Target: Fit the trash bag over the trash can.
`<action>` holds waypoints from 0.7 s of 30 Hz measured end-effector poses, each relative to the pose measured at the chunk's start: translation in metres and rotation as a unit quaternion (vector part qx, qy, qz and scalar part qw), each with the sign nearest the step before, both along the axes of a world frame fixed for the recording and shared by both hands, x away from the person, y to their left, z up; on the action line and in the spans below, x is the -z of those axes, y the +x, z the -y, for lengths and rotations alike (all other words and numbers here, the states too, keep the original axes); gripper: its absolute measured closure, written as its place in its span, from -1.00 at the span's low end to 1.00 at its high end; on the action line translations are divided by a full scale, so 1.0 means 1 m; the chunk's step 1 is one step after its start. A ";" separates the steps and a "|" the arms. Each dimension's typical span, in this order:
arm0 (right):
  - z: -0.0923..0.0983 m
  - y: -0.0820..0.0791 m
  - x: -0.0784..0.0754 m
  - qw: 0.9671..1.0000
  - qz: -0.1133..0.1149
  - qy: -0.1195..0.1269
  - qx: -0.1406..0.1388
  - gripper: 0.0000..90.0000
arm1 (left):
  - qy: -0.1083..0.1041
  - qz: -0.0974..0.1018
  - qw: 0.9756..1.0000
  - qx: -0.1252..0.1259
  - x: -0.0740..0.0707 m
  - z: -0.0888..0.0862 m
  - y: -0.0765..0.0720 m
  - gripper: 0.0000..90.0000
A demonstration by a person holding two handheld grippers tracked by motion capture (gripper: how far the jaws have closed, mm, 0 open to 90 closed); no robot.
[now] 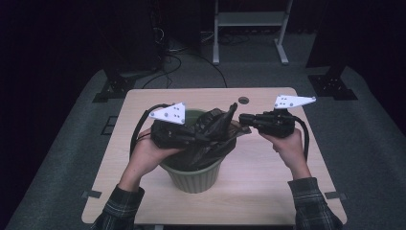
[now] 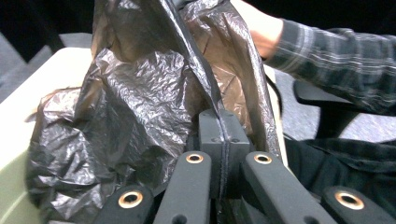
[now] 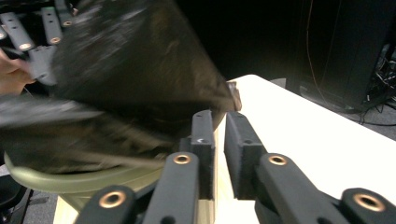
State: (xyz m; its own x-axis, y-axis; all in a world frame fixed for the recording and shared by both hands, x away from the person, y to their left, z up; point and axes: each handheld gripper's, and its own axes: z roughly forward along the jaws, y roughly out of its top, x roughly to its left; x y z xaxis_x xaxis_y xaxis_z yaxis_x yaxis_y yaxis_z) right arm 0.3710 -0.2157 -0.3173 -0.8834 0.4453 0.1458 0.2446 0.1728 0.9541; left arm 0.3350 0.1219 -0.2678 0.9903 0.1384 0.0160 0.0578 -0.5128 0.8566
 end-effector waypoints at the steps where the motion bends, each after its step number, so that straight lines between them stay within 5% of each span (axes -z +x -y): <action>1: 0.002 -0.001 -0.001 1.000 0.001 0.000 0.002 0.76 | -0.001 0.001 1.000 -0.006 0.000 -0.002 0.001 1.00; 11: 0.016 -0.017 -0.011 1.000 0.009 0.011 -0.005 0.50 | 0.001 -0.002 1.000 -0.020 0.001 -0.008 0.006 1.00; 21: 0.000 -0.027 -0.013 0.999 0.013 0.016 -0.048 0.43 | 0.000 -0.007 1.000 -0.022 0.002 -0.007 0.007 1.00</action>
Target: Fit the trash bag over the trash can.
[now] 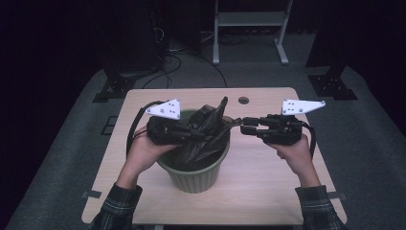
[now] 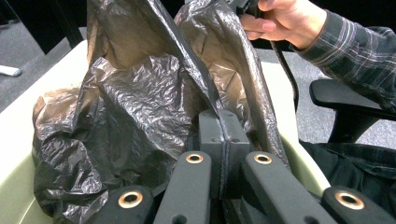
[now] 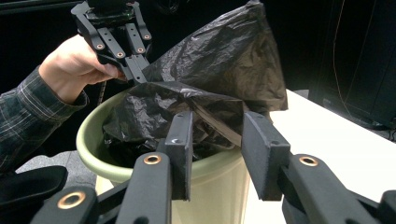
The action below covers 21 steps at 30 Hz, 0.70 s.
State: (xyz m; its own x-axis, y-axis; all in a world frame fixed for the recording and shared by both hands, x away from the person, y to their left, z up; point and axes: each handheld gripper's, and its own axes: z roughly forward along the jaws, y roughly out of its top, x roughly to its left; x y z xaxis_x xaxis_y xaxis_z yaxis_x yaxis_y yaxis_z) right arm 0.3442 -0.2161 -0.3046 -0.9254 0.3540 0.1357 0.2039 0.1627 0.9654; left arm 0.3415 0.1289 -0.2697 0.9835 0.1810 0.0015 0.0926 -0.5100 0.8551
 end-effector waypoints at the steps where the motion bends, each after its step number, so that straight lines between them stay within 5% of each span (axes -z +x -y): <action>1: -0.002 0.000 0.000 1.000 0.000 -0.001 -0.004 0.48 | 0.001 0.000 1.000 0.000 0.000 0.000 0.000 1.00; 5: -0.009 0.000 0.001 1.000 0.013 -0.015 -0.004 1.00 | 0.000 0.001 1.000 -0.003 0.000 -0.004 0.000 1.00; 14: 0.006 -0.007 0.011 0.999 0.003 -0.041 0.001 1.00 | -0.014 -0.002 0.999 -0.038 0.004 -0.043 -0.005 1.00; 21: 0.029 -0.016 0.034 0.998 -0.022 -0.064 0.015 1.00 | -0.019 0.005 0.997 -0.077 0.006 -0.084 -0.015 1.00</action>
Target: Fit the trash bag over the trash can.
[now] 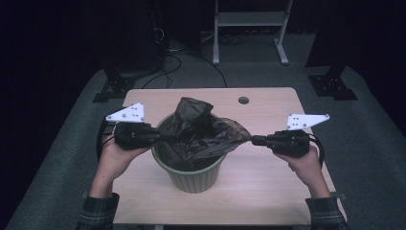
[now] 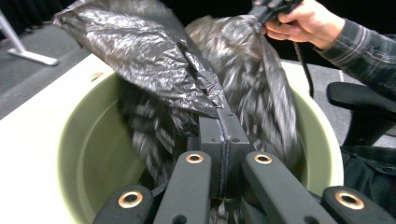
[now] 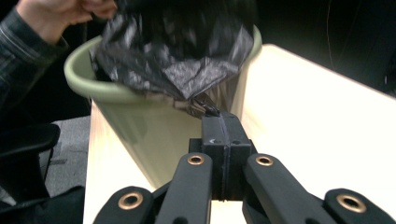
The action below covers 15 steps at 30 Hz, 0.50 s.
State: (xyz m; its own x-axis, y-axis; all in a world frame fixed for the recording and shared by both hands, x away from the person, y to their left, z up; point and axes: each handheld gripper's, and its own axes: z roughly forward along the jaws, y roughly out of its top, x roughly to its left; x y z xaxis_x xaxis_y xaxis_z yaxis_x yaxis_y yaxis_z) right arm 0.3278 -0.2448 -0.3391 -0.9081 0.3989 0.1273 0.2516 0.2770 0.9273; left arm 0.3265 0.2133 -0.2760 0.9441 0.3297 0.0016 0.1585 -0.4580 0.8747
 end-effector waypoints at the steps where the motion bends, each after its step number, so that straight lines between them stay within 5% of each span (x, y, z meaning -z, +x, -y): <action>1: 0.003 -0.001 0.004 1.000 -0.003 -0.003 0.004 1.00 | -0.002 -0.001 1.000 -0.005 0.001 -0.005 -0.001 1.00; 8: 0.019 -0.005 0.029 0.999 -0.032 -0.013 0.018 1.00 | -0.007 -0.011 0.999 -0.035 0.011 -0.031 -0.003 1.00; 15: 0.025 -0.008 0.057 0.997 -0.064 -0.030 0.024 1.00 | -0.003 -0.015 0.999 -0.042 0.016 -0.038 -0.005 1.00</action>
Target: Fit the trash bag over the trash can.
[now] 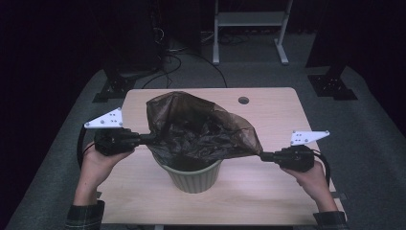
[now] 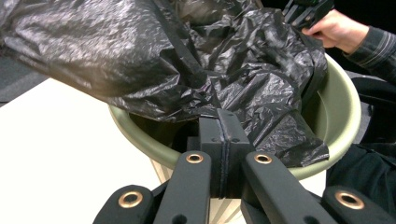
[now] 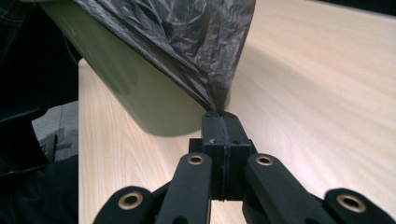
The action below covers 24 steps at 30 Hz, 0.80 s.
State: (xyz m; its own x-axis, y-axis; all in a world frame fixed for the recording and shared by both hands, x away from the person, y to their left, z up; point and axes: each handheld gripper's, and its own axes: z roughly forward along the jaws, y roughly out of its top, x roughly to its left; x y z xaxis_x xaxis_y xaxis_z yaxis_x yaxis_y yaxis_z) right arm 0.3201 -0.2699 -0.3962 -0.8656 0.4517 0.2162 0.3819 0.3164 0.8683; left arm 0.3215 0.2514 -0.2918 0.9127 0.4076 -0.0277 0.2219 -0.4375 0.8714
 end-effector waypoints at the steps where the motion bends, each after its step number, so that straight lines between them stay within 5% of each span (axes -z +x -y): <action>1: 0.000 0.000 0.003 1.000 -0.002 -0.001 0.000 1.00 | 0.001 -0.001 1.000 0.001 0.001 0.001 0.000 1.00; 6: 0.000 -0.001 -0.007 1.000 0.011 0.014 0.006 0.83 | 0.006 -0.001 1.000 0.007 0.001 0.006 0.001 1.00; 14: 0.005 0.001 -0.072 0.996 0.076 0.039 0.016 0.63 | 0.010 -0.001 1.000 0.013 -0.001 0.009 0.002 1.00; 24: 0.002 0.001 -0.115 0.992 0.117 0.048 0.023 0.52 | 0.013 -0.001 1.000 0.009 -0.002 0.006 0.002 1.00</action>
